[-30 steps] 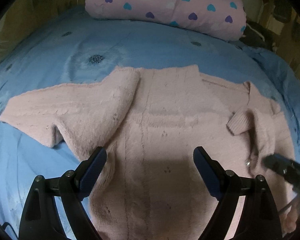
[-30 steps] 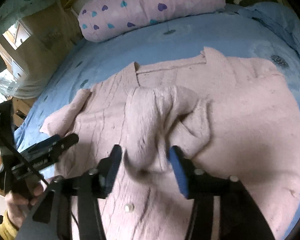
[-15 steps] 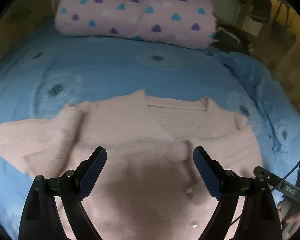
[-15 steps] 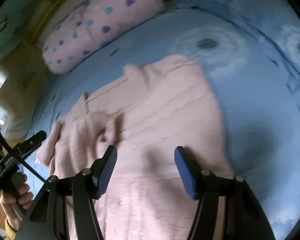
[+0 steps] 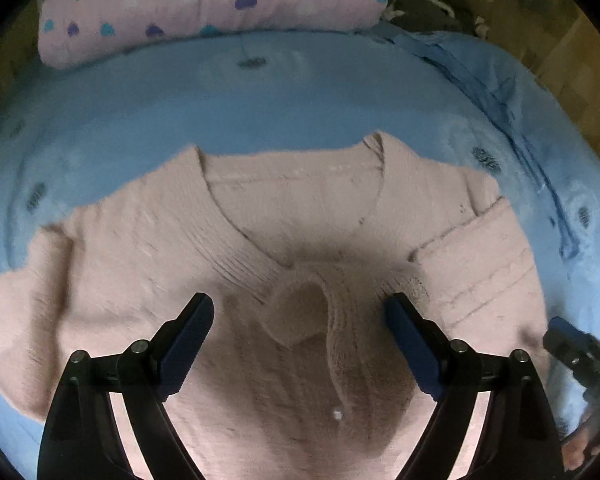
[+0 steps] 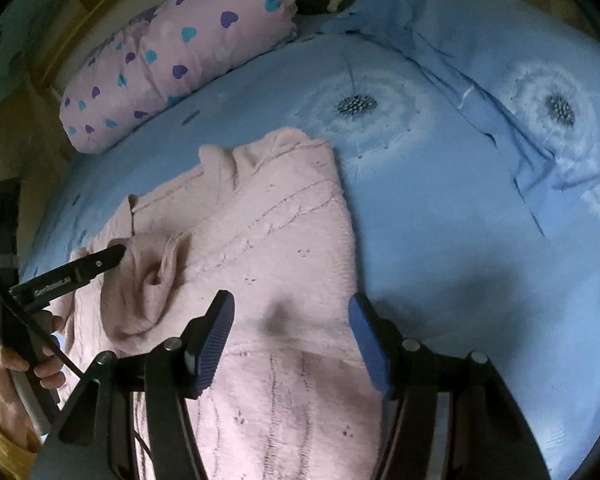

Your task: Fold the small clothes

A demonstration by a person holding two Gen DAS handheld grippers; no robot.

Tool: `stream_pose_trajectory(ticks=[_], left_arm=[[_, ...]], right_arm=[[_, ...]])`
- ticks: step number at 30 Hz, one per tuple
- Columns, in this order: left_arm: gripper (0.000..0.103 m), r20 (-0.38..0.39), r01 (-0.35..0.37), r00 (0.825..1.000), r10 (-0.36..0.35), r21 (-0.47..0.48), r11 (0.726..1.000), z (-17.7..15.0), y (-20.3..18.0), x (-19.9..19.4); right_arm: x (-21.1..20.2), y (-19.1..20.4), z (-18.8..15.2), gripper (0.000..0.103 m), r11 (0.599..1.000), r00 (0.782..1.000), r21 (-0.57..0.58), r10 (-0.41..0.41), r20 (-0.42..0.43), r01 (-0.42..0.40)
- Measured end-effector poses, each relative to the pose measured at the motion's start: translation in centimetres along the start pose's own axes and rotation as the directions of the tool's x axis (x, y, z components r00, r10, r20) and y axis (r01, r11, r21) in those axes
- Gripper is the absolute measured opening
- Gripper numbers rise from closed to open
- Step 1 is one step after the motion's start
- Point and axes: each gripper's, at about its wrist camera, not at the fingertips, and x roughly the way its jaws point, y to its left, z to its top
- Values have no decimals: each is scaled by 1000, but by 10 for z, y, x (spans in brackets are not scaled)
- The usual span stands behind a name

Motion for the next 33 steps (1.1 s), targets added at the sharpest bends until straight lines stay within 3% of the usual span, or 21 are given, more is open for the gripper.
stream_pose_trajectory(ticks=[3, 5, 8, 12, 16, 19, 22, 24, 28, 33], left_arm=[[56, -20, 92, 995, -93, -66, 994, -7, 3, 8], [25, -33, 132, 990, -137, -117, 984, -11, 5, 12], [8, -14, 153, 987, -158, -163, 975, -14, 9, 9], [5, 105, 133, 987, -120, -127, 983, -22, 7, -28], [5, 283, 62, 959, -18, -146, 987, -37, 16, -85], [5, 313, -3, 948, 65, -196, 981, -48, 35, -100], [6, 291, -61, 949, 121, -208, 976, -60, 52, -95], [9, 242, -92, 960, 142, -209, 974, -70, 60, -85], [15, 137, -115, 980, 146, -213, 970, -96, 75, -67], [16, 91, -128, 984, 154, -246, 961, -122, 94, -74]], right_arm=[[-1, -5, 0, 63, 1000, 1000, 21, 3, -6, -3], [-1, -7, 0, 63, 999, 1000, 33, 1, -7, -1], [-2, -9, 0, 63, 999, 1000, 43, 6, -5, -6], [-2, -7, -2, 63, 1000, 1000, 30, 8, -5, -8], [-2, -3, -3, 63, 1000, 1000, 16, 14, -5, -14], [-2, 3, -6, 63, 1000, 1000, -7, 14, -6, -14], [2, 5, -8, 63, 1000, 1000, -20, 4, -19, -4], [5, 6, -8, 63, 1000, 1000, -30, -4, -27, 3], [5, 2, -5, 63, 1000, 999, -20, -13, -35, 12], [7, -6, -1, 63, 1000, 999, 10, -22, -50, 23]])
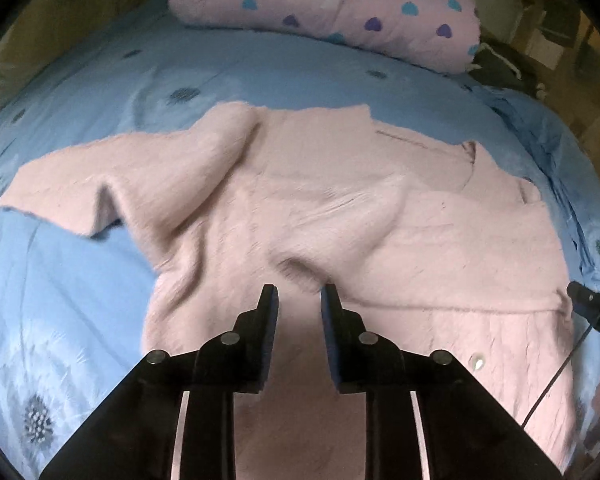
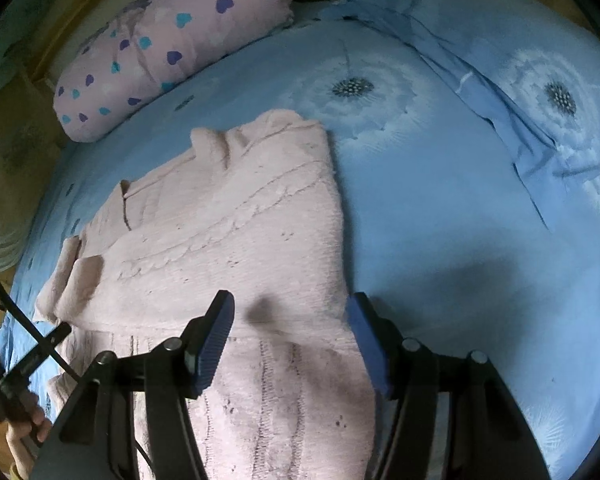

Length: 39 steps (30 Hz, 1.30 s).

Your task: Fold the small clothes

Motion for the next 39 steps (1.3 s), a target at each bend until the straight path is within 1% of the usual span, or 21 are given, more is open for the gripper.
stream_pose_trajectory(ticks=[4, 6, 11, 13, 15, 17, 19, 20, 22, 24, 27, 30, 33, 37, 39], left_arm=[[18, 25, 18, 1000, -18, -7, 1000, -5, 11, -17], [21, 42, 28, 999, -28, -7, 1000, 3, 15, -18], [21, 100, 20, 995, -16, -39, 999, 38, 19, -5], [21, 95, 16, 995, -10, -60, 998, 48, 21, 8], [22, 59, 30, 998, -26, -72, 997, 49, 20, 22], [25, 1, 92, 996, -92, -69, 993, 46, 16, 35], [28, -35, 167, 985, -169, -66, 984, 37, 9, 45], [31, -31, 178, 983, -181, -60, 982, 32, 6, 45], [35, 0, 178, 984, -178, -34, 983, 25, 0, 43], [35, 9, 186, 983, -186, -21, 982, 20, -3, 40], [35, 6, 240, 971, -240, -24, 970, 14, -4, 35], [35, -7, 310, 951, -310, -30, 950, 10, -5, 33], [35, -21, 334, 942, -334, -10, 943, 7, -13, 33], [35, 0, 319, 948, -319, 43, 947, 7, -24, 33], [35, 8, 320, 947, -321, 56, 946, 8, -28, 32]], right_arm=[[-2, 1, 3, 63, 1000, 1000, 1, -2, 7, 2], [0, 3, 3, 63, 1000, 1000, -5, -4, 5, 4], [1, 9, 2, 63, 1000, 1000, -24, -9, 4, 9], [1, 11, 2, 63, 999, 1000, -39, -18, 9, 18], [2, 12, 2, 63, 999, 1000, -39, -22, 9, 22], [2, 12, 2, 63, 999, 1000, -35, -19, 5, 19], [2, 12, 2, 63, 999, 1000, -36, -20, 6, 20], [2, 12, 2, 63, 999, 1000, -38, -21, 8, 21], [2, 12, 2, 63, 999, 1000, -38, -20, 9, 20], [3, 14, 1, 63, 999, 1000, -43, -21, 9, 22], [4, 16, 1, 63, 998, 1000, -52, -25, 7, 25], [4, 17, 1, 63, 998, 1000, -53, -27, 6, 28], [4, 17, 1, 63, 998, 1000, -52, -28, 6, 28], [4, 18, 2, 63, 998, 1000, -54, -30, 4, 30], [4, 18, 2, 63, 998, 1000, -54, -29, 4, 29]])
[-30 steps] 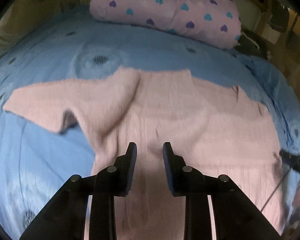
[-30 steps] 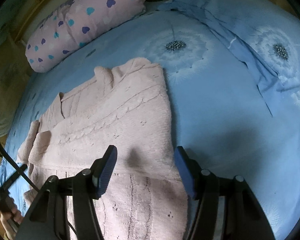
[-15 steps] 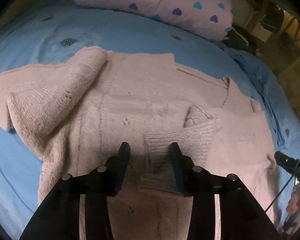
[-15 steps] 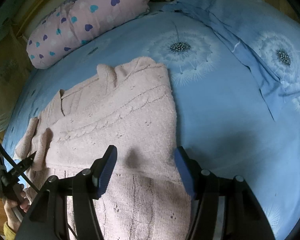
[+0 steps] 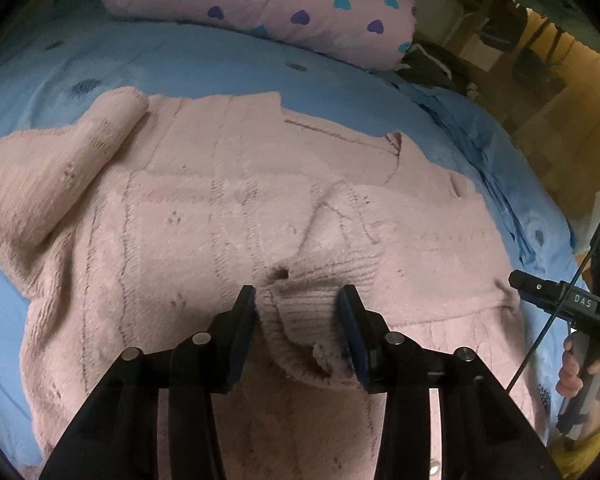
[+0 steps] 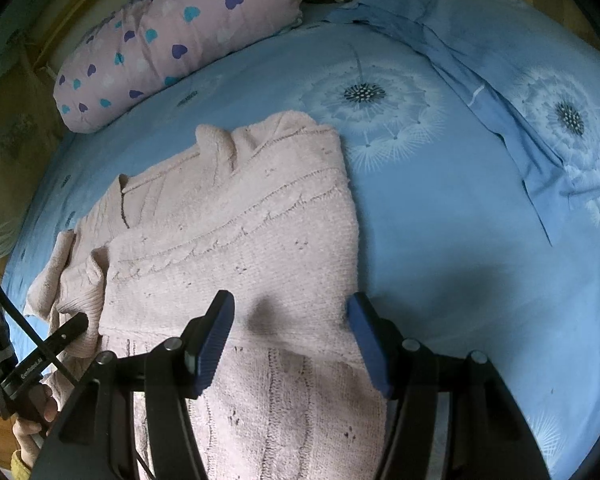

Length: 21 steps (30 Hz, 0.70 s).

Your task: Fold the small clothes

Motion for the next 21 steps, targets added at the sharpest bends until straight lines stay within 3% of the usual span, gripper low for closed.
stream_pose_trajectory(ticks=[5, 9, 18, 21], left_arm=[[9, 38, -36, 999, 34, 39, 999, 5, -10, -4], [6, 90, -75, 994, 68, 78, 994, 11, -14, -18], [5, 139, -179, 976, 170, 53, 983, 40, 10, -38], [5, 114, -161, 981, 157, 29, 987, 46, 26, -35]], right_arm=[[1, -2, 0, 63, 1000, 1000, 7, 0, -1, 0], [2, -3, -1, 63, 1000, 1000, 9, -3, -1, 3], [3, -6, 0, 63, 1000, 1000, -1, -23, 2, 23], [9, -6, 1, 63, 999, 999, 3, -35, -10, 35]])
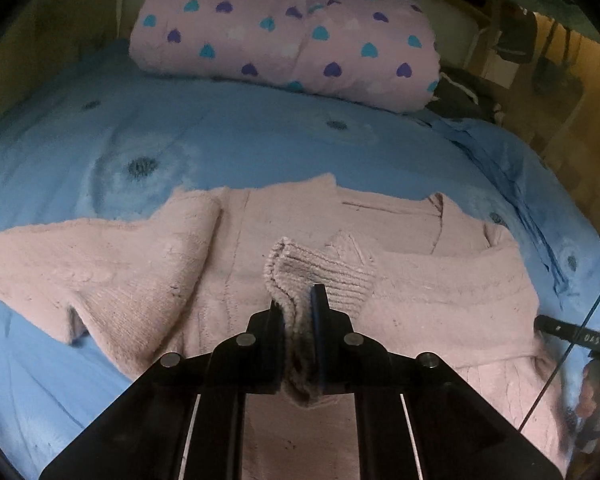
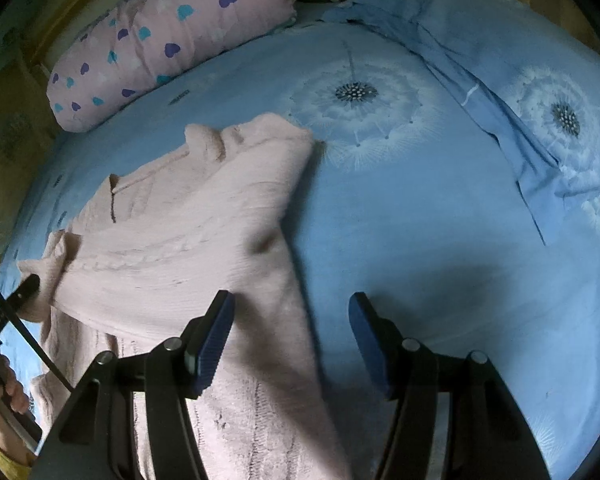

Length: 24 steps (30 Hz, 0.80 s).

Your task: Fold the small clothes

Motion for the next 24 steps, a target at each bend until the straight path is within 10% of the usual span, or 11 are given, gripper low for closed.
stream_pose_trajectory(ticks=[12, 24], left_arm=[[6, -57, 117, 991, -120, -62, 991, -6, 37, 17], [0, 15, -18, 1000, 18, -27, 999, 13, 47, 10]], right_arm=[[16, 6, 8, 63, 1000, 1000, -12, -12, -12, 12], [37, 5, 39, 63, 994, 992, 40, 96, 79, -99]])
